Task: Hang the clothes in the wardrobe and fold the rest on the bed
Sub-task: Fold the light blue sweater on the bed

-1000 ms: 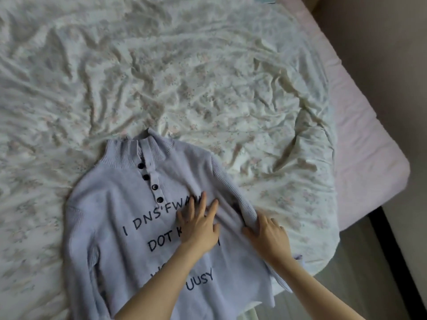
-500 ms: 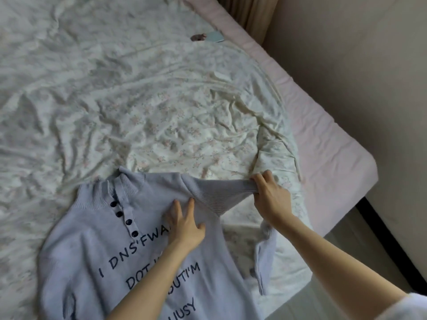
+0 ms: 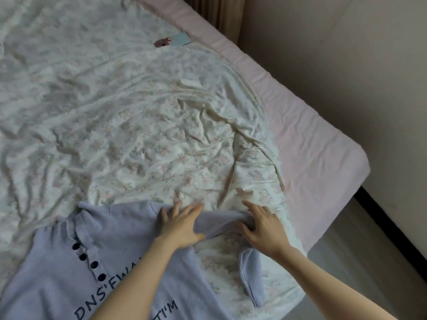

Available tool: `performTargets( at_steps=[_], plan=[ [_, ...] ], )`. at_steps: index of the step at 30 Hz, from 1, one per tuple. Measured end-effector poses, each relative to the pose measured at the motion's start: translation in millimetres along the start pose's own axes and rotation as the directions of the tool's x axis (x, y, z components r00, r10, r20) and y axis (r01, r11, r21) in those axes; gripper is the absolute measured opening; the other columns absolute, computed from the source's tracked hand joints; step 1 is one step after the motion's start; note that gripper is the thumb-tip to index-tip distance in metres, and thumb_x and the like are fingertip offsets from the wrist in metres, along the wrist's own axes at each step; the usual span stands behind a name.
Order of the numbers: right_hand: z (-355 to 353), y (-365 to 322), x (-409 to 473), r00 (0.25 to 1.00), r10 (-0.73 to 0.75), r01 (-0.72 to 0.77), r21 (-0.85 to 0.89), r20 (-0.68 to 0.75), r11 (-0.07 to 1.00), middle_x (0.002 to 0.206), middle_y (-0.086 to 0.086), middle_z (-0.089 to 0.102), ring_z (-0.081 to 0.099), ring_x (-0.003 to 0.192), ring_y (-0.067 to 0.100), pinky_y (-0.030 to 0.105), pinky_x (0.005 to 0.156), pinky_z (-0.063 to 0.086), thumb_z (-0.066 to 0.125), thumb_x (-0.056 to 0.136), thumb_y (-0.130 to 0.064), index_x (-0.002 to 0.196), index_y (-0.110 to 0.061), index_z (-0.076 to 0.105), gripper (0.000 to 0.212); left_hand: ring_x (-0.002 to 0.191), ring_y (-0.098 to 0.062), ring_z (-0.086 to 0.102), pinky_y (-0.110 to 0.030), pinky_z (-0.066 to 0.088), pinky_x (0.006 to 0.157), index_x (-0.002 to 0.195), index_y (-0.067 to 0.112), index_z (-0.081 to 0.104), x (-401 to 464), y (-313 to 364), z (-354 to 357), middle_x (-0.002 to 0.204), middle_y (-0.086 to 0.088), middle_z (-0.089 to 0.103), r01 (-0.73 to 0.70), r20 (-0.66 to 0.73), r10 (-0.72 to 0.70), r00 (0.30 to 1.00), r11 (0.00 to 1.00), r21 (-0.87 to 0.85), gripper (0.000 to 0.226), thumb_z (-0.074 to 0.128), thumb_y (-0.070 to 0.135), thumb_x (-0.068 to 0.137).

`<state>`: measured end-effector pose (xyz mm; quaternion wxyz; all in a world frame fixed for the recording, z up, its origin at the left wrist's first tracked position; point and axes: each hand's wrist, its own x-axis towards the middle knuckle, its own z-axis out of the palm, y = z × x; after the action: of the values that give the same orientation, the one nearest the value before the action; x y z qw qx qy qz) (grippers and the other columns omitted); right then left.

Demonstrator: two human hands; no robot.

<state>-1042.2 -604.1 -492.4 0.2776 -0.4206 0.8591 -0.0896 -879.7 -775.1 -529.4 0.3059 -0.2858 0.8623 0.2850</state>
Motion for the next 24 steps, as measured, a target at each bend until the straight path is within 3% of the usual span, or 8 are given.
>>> performTargets(
  at_steps=[3, 5, 7, 9, 13, 19, 22, 24],
  plan=[
    [-2, 8, -2, 1.0, -0.001, 0.0, 0.045, 0.011, 0.999, 0.129, -0.005, 0.053, 0.045, 0.118, 0.015, 0.026, 0.092, 0.037, 0.054, 0.089, -0.03, 0.137, -0.022, 0.041, 0.051, 0.143, -0.025, 0.008, -0.061, 0.001, 0.109, 0.148, 0.037, 0.011, 10, 9, -3, 0.153, 0.005, 0.023, -0.004, 0.042, 0.002, 0.999, 0.998, 0.061, 0.088, 0.06, 0.057, 0.078],
    [-11, 9, 2, 1.0, -0.009, 0.005, 0.151, 0.021, 0.988, 0.122, -0.003, 0.056, 0.051, 0.111, 0.015, 0.021, 0.084, 0.039, 0.055, 0.087, -0.019, 0.131, -0.02, 0.049, 0.045, 0.129, -0.022, 0.037, -0.053, 0.014, 0.108, 0.134, 0.036, 0.035, 14, 18, -8, 0.131, 0.005, 0.05, -0.022, 0.043, 0.019, 0.999, 0.997, 0.07, 0.068, 0.062, 0.057, 0.075],
    [-23, 7, 6, 1.0, -0.013, 0.011, 0.292, 0.005, 0.956, 0.111, -0.005, 0.058, 0.056, 0.101, 0.014, 0.017, 0.076, 0.037, 0.057, 0.084, -0.012, 0.124, -0.019, 0.054, 0.041, 0.102, -0.019, 0.057, -0.038, 0.035, 0.089, 0.104, 0.033, 0.051, 16, 25, -16, 0.099, 0.008, 0.06, -0.042, 0.07, 0.044, 0.997, 0.998, -0.037, 0.04, 0.066, 0.055, 0.073],
    [-38, 5, 6, 0.999, -0.029, 0.033, 0.341, -0.015, 0.939, 0.101, -0.011, 0.056, 0.057, 0.092, 0.012, 0.017, 0.071, 0.036, 0.058, 0.082, -0.012, 0.122, -0.021, 0.054, 0.041, 0.084, -0.016, 0.06, -0.029, 0.04, 0.07, 0.089, 0.028, 0.056, 14, 31, -24, 0.088, 0.007, 0.062, -0.044, 0.125, 0.069, 0.99, 0.98, -0.195, 0.034, 0.073, 0.051, 0.07],
    [-68, 2, 9, 0.995, -0.099, 0.092, 0.172, 0.032, 0.981, 0.091, -0.015, 0.054, 0.056, 0.087, 0.014, 0.026, 0.068, 0.035, 0.059, 0.083, -0.029, 0.131, -0.031, 0.044, 0.05, 0.073, -0.008, 0.052, -0.024, 0.036, 0.059, 0.076, 0.03, 0.05, 7, 37, -47, 0.082, 0.01, 0.056, -0.061, 0.18, 0.107, 0.978, 0.967, -0.247, 0.036, 0.078, 0.05, 0.065],
    [-111, -1, 21, 0.929, 0.044, 0.058, -0.261, 0.367, 0.964, 0.116, -0.004, 0.063, 0.057, 0.104, 0.023, 0.031, 0.079, 0.041, 0.062, 0.077, -0.06, 0.128, -0.029, 0.053, 0.06, 0.063, -0.009, 0.049, -0.024, 0.033, 0.057, 0.07, 0.025, 0.053, -6, 54, -74, 0.071, 0.008, 0.053, -0.036, 0.248, 0.108, 0.963, 0.96, -0.277, 0.032, 0.077, 0.045, 0.07],
    [-127, 2, 24, 0.939, 0.044, 0.086, -0.355, 0.342, 0.931, 0.102, 0.001, 0.065, 0.056, 0.088, 0.022, 0.034, 0.077, 0.041, 0.06, 0.081, -0.046, 0.112, -0.024, 0.061, 0.037, 0.066, -0.01, 0.054, -0.023, 0.038, 0.059, 0.072, 0.022, 0.057, -7, 63, -80, 0.074, 0.006, 0.058, -0.003, 0.248, 0.084, 0.965, 0.951, -0.311, 0.028, 0.077, 0.041, 0.072],
    [-138, 6, 28, 0.968, 0.014, 0.086, -0.386, 0.249, 0.918, 0.102, 0.002, 0.063, 0.055, 0.097, 0.023, 0.036, 0.078, 0.033, 0.056, 0.083, -0.03, 0.109, -0.022, 0.059, 0.028, 0.073, -0.013, 0.058, -0.024, 0.041, 0.064, 0.08, 0.016, 0.061, -5, 67, -82, 0.082, 0.001, 0.063, 0.018, 0.249, 0.073, 0.966, 0.938, -0.347, 0.028, 0.076, 0.038, 0.074]
  ],
)
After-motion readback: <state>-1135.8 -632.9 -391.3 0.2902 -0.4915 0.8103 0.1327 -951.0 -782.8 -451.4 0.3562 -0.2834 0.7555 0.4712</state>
